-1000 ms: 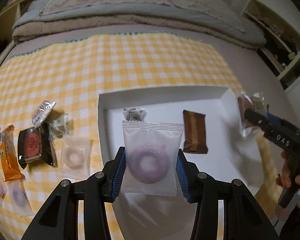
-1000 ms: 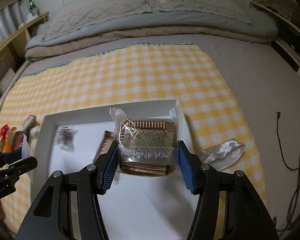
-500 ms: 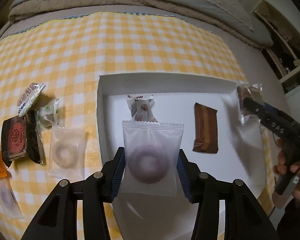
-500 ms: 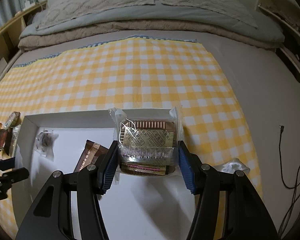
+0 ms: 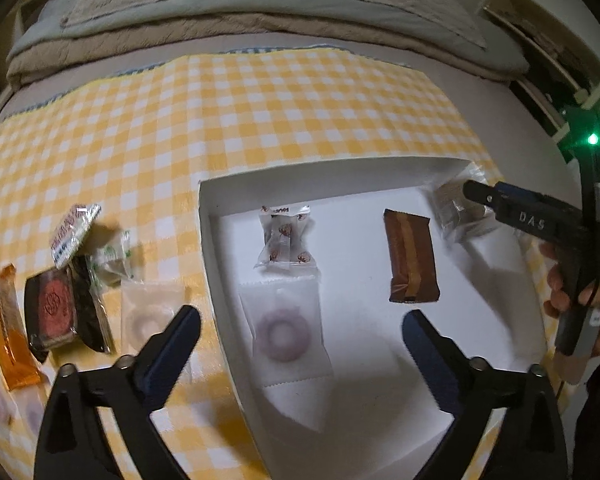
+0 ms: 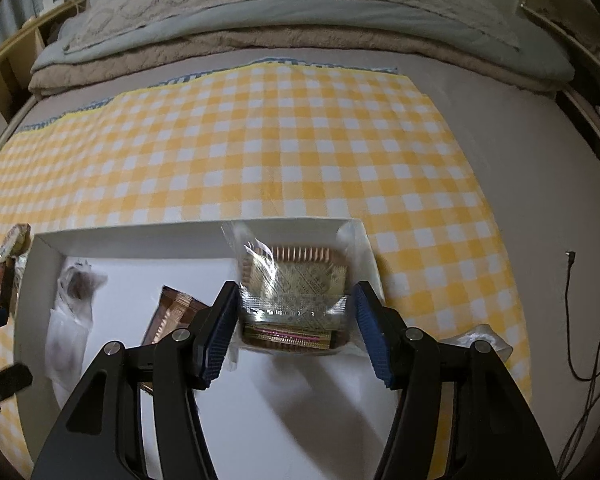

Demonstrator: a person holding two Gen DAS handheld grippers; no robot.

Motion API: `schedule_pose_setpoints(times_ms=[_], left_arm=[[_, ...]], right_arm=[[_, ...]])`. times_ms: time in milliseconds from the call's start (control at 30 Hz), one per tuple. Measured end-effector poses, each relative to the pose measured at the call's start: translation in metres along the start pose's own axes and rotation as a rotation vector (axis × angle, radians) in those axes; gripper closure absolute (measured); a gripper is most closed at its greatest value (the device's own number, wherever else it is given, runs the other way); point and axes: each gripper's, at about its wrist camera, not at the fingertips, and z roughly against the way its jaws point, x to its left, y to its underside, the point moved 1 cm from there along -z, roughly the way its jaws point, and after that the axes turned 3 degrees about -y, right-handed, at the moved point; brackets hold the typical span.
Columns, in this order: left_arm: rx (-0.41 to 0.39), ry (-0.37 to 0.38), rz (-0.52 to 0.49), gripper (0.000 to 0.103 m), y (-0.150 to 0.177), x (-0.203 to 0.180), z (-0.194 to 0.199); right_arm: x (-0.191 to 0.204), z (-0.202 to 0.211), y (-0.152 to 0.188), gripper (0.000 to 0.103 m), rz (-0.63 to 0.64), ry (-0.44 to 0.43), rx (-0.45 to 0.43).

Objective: Organize snacks
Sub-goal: 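Carry both packets into the white tray and open both tools to release them, then move both tools back toward the remaining snacks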

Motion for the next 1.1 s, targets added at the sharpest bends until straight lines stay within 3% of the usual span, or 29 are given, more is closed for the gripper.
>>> schedule_pose_setpoints(times_ms=[67,100,333,667,1100], left_arm=[[-0.003,0.000,-0.014,0.000,0.001,0.000,0.002],[-0.003,-0.001,-0.018,0.000,0.001,-0.001,0.002],[0.001,-0.005,-0.029,0.000,0.005,-0.004,0.008],[-0.011,0.000,-0.032,0.000,0.011,-0.009,0.026],[-0.091,-0.007,-0.018,0.000,0.033,-0.001,0.087]], right_arm=[[-0.001,0.003,-0.001,0.019,-0.025,-0.013,-0.001],[-0.001,0.004,-0.001,0.014,-0.037,-0.017,0.004],[-0.003,0.017,0.008,0.000,-0.050,-0.014,0.001],[-0.004,0.052,0.024,0.000,-0.087,-0.021,-0.038],[0.009,0.102,0.045,0.000,-0.062,-0.022,-0.093]])
